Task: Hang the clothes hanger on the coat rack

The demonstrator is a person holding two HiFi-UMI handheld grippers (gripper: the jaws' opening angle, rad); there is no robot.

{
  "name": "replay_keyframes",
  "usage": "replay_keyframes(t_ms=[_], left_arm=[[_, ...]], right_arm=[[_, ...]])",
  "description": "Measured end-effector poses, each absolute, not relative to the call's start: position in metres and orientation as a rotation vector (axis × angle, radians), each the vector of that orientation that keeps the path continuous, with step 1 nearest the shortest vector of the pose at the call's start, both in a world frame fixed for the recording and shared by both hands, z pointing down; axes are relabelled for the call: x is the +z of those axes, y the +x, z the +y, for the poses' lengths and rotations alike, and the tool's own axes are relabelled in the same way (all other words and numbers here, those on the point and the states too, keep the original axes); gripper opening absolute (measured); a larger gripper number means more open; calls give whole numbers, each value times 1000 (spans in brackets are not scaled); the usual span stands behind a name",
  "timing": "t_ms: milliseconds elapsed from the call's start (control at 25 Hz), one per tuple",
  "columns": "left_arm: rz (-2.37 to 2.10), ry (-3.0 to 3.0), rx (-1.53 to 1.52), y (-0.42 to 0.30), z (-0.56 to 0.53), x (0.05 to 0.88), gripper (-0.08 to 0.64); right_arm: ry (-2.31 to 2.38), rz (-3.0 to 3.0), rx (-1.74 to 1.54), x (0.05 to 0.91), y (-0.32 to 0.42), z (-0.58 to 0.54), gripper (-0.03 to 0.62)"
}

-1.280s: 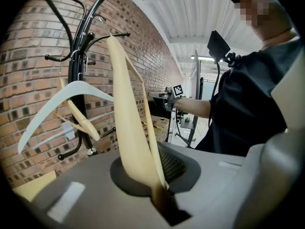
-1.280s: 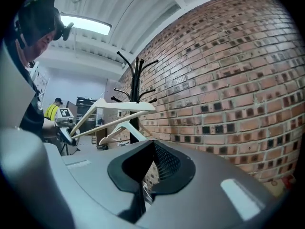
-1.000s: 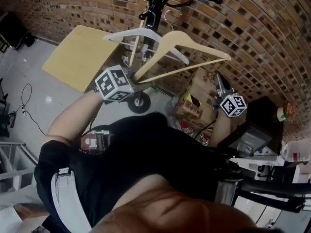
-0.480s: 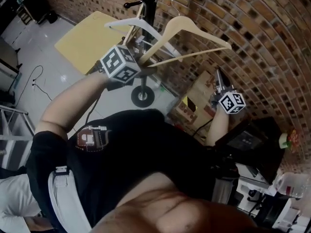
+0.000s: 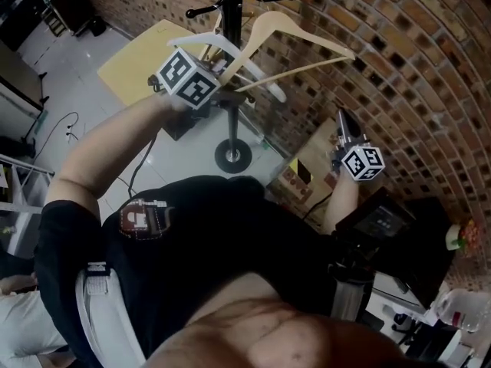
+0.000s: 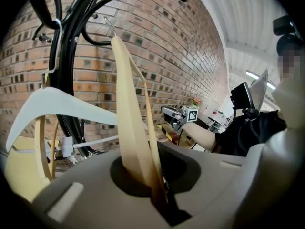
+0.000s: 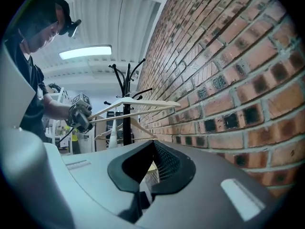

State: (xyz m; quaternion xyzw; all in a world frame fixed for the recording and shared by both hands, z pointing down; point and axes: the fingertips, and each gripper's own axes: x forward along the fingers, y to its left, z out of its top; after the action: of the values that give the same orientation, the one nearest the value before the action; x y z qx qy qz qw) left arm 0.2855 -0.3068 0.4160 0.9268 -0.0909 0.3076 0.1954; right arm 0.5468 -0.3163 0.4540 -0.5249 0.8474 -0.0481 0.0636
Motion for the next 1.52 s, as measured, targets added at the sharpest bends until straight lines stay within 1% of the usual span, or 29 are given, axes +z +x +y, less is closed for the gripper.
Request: replay_keyframes(t_ms=[640, 1120, 1520], left_arm=[[-279, 2442, 826, 308, -324, 409, 21], [-235, 2423, 923, 315, -319, 416, 21], [-241, 2381, 956, 300, -304, 441, 23]], right_arm=[[-1518, 2544, -180, 478, 549, -330, 14], [-1494, 2548, -173, 477, 546, -335, 14], [-1482, 2545, -201, 486, 539, -335, 14]])
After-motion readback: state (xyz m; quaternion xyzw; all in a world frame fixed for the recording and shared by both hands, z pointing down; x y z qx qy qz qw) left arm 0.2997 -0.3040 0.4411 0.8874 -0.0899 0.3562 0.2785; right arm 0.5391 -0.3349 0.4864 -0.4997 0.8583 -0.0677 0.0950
